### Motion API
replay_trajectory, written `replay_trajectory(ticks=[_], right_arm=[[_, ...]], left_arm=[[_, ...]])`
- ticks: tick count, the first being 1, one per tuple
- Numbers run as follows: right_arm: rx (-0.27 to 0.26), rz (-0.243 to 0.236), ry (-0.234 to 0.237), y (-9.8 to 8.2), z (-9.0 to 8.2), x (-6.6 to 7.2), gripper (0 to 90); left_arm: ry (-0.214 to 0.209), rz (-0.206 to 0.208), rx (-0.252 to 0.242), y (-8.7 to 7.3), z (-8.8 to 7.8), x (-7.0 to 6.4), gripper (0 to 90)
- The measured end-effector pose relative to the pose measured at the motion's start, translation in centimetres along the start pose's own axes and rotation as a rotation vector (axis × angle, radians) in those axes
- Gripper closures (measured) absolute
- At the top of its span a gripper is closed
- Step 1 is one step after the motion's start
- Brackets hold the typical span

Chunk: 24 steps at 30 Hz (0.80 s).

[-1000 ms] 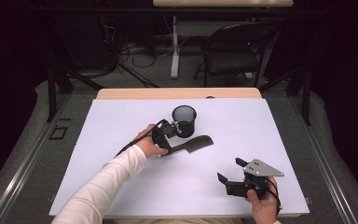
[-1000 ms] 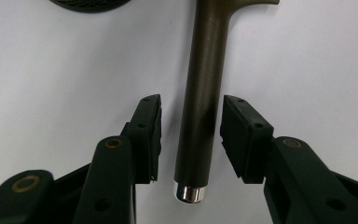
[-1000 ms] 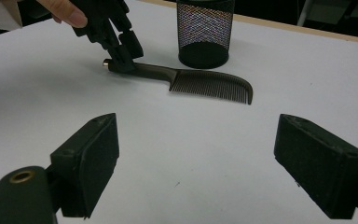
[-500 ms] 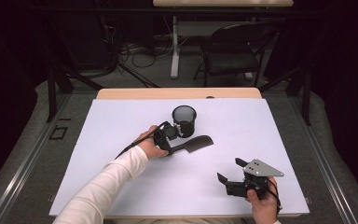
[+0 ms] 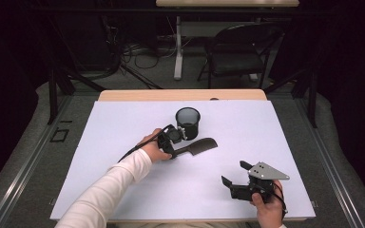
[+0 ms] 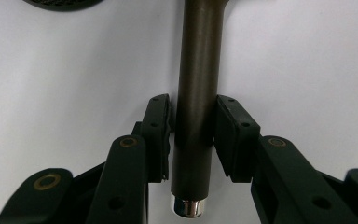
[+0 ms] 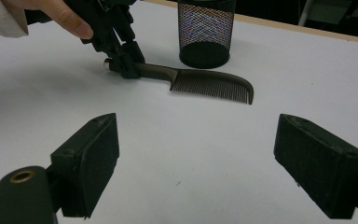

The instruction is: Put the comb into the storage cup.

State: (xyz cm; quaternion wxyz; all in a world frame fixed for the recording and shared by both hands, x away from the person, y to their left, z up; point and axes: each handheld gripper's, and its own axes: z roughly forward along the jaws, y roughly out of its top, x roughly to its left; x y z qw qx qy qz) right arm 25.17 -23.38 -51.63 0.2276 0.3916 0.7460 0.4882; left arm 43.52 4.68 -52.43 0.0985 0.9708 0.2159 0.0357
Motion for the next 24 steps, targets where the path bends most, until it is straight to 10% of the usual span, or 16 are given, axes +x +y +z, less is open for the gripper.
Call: replay_trajectory(ticks=[24], right_arm=[[-0.002, 0.000, 0.001, -0.01, 0.03, 0.04, 14.0]], left_arm=[[-0.001, 0.031, 0.000, 0.03, 0.01, -0.13, 72.2]])
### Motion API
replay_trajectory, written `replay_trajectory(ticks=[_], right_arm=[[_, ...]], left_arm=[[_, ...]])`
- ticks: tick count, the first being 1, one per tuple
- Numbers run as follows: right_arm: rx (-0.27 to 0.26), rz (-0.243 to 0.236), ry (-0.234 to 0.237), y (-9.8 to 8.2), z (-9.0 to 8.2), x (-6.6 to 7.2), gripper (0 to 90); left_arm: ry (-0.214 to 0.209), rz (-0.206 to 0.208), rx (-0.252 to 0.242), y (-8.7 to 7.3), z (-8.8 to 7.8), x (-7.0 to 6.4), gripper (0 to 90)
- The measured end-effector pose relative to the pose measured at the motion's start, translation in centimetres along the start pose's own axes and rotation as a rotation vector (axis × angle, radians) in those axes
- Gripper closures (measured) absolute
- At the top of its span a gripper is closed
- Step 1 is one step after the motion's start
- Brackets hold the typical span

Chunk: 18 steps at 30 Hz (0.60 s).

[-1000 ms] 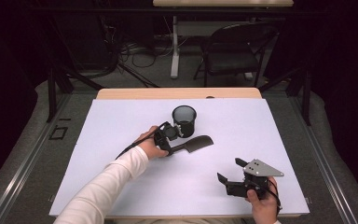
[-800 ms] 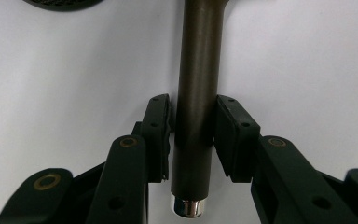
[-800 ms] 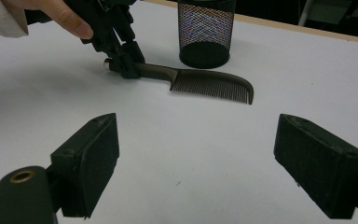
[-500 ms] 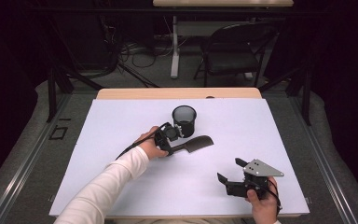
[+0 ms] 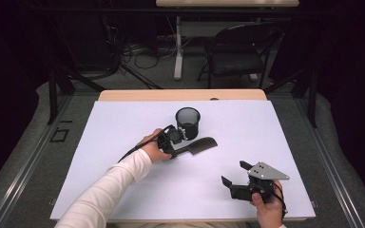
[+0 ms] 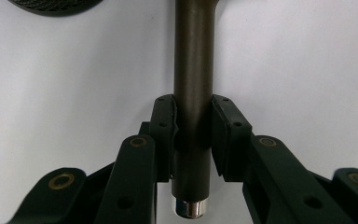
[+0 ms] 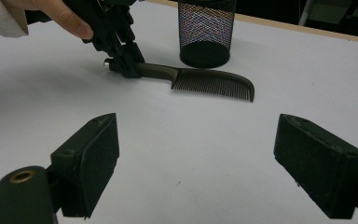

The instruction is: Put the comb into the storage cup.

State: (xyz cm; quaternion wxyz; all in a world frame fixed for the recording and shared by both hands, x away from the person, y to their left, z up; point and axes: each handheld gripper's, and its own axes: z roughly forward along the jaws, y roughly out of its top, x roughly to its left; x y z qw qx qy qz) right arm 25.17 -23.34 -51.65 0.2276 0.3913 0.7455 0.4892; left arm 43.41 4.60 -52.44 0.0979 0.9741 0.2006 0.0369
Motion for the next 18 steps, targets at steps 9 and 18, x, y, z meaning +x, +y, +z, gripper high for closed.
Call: replay_trajectory(ticks=[9, 18], right_arm=[[0.003, -0.003, 0.000, 0.00, 0.01, -0.02, 14.0], [0.004, -0.003, 0.000, 0.00, 0.00, -0.02, 14.0]], left_arm=[[0.000, 0.003, 0.000, 0.00, -0.01, 0.01, 72.5], [0.004, 0.007, 0.001, 0.03, -0.03, 0.00, 72.7]])
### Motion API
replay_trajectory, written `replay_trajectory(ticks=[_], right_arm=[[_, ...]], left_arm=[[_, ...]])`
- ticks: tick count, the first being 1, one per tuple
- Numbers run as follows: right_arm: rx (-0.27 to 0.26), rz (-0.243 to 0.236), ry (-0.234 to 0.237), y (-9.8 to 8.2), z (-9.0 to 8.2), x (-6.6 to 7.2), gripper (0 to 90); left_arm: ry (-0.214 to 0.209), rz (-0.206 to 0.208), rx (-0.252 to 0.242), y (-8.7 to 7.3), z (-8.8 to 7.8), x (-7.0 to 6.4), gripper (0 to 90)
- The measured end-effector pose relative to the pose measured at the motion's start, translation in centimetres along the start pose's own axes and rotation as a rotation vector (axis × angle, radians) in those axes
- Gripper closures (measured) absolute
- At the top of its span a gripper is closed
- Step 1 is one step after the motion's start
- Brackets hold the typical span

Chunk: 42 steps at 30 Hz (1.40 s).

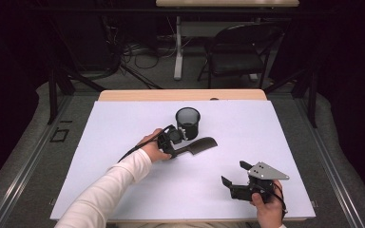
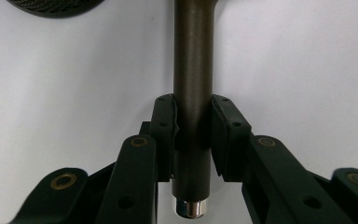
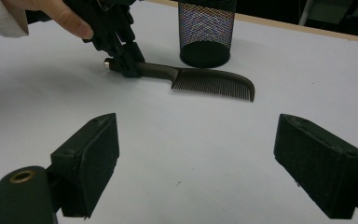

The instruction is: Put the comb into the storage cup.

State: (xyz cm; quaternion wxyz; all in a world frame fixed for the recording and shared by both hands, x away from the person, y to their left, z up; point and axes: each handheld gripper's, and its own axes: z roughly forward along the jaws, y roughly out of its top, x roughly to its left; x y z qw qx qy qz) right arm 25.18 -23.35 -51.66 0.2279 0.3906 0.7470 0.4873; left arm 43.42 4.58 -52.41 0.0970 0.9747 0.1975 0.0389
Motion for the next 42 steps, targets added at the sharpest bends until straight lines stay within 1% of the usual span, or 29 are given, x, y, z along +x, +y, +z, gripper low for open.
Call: replay_trajectory(ticks=[4, 7, 10, 12, 14, 16, 25, 27, 28, 29, 33, 36, 37, 38, 42], right_arm=[[0.000, 0.001, 0.002, 0.0, 0.0, 0.0, 14.0], [0.000, 0.002, 0.001, 0.0, 0.0, 0.0, 14.0], [0.001, 0.002, 0.001, 0.0, 0.0, 0.0, 14.0], [-0.001, 0.004, 0.001, 0.0, 0.1, 0.0, 14.0], [-0.001, 0.001, 0.001, 0.0, 0.1, 0.1, 14.0], [0.000, 0.000, 0.002, 0.0, 0.1, 0.1, 14.0], [0.003, 0.000, 0.002, 0.0, 0.1, 0.1, 14.0], [0.001, 0.001, 0.003, 0.0, 0.1, 0.1, 14.0], [0.005, 0.000, 0.003, 0.0, 0.1, 0.1, 14.0], [0.005, 0.000, 0.003, 0.0, 0.1, 0.1, 14.0], [0.007, 0.003, 0.003, 0.0, 0.1, 0.1, 14.0], [0.009, 0.003, 0.002, -0.1, 0.2, 0.1, 14.0], [0.007, 0.003, 0.004, -0.1, 0.2, 0.1, 13.9], [0.007, 0.003, 0.004, -0.1, 0.2, 0.1, 13.9], [0.011, 0.001, 0.005, -0.1, 0.2, 0.1, 14.0]], left_arm=[[0.000, -0.011, -0.011, 0.0, -0.1, 0.0, 72.8], [0.003, -0.007, -0.011, 0.0, -0.2, 0.0, 72.8], [-0.003, -0.009, -0.013, 0.0, -0.4, -0.1, 72.8], [0.001, -0.007, -0.026, -0.1, -0.5, -0.1, 72.8], [-0.001, -0.005, -0.023, 0.0, -0.6, -0.1, 72.8], [0.003, -0.005, -0.032, 0.0, -0.9, -0.1, 72.8], [-0.005, -0.027, -0.103, -0.1, -2.0, -0.2, 72.9], [-0.003, -0.025, -0.104, -0.1, -2.2, -0.2, 72.8], [0.001, -0.028, -0.114, -0.2, -2.3, -0.2, 72.8], [-0.004, -0.030, -0.116, -0.2, -2.4, -0.2, 72.9], [-0.008, -0.040, -0.153, -0.3, -3.0, -0.3, 72.8], [-0.012, -0.055, -0.184, -0.3, -3.5, -0.3, 72.9], [-0.008, -0.056, -0.199, -0.3, -3.8, -0.4, 72.8], [-0.008, -0.056, -0.199, -0.3, -3.8, -0.4, 72.8], [-0.010, -0.059, -0.235, -0.3, -4.4, -0.6, 72.9]])
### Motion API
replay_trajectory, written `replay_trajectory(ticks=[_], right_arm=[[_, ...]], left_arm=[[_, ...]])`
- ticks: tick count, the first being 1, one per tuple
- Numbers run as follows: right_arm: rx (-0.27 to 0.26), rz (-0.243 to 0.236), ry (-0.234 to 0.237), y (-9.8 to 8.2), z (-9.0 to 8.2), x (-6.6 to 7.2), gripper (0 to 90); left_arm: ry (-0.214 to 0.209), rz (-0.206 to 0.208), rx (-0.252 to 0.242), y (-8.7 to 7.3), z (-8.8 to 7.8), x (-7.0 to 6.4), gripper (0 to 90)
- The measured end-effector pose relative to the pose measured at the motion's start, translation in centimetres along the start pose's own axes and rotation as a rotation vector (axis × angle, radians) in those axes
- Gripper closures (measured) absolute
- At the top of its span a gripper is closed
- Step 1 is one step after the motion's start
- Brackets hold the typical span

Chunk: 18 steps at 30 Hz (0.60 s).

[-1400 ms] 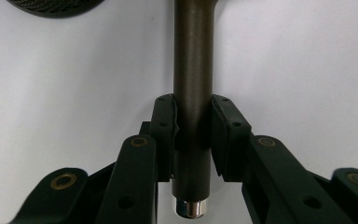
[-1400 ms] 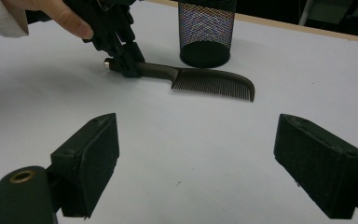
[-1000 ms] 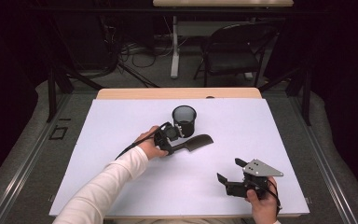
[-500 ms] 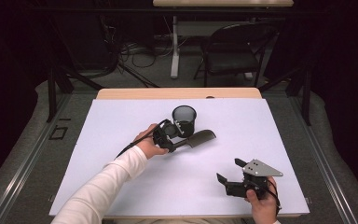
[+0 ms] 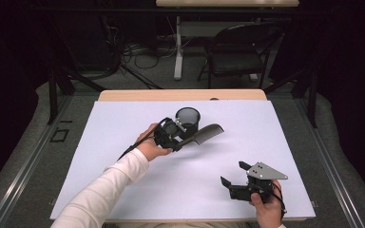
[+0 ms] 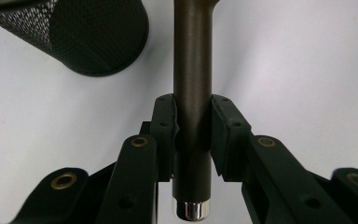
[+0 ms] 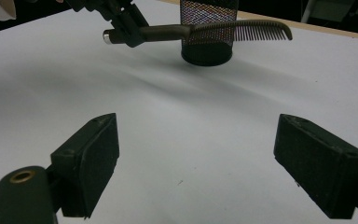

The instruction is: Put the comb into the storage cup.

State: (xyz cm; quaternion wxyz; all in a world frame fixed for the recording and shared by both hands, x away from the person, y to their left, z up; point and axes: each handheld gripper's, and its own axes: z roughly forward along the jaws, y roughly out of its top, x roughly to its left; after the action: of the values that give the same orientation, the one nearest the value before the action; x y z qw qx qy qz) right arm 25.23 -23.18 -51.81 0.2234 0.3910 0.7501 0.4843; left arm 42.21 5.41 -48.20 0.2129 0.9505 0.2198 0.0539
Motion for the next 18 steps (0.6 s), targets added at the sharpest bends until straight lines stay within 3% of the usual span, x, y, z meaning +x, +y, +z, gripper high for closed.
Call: replay_trajectory(ticks=[18], right_arm=[[0.004, 0.004, -0.014, -0.1, 0.2, -0.1, 14.0]], left_arm=[[0.019, -0.073, -0.209, -0.7, -1.7, -0.8, 72.9]])
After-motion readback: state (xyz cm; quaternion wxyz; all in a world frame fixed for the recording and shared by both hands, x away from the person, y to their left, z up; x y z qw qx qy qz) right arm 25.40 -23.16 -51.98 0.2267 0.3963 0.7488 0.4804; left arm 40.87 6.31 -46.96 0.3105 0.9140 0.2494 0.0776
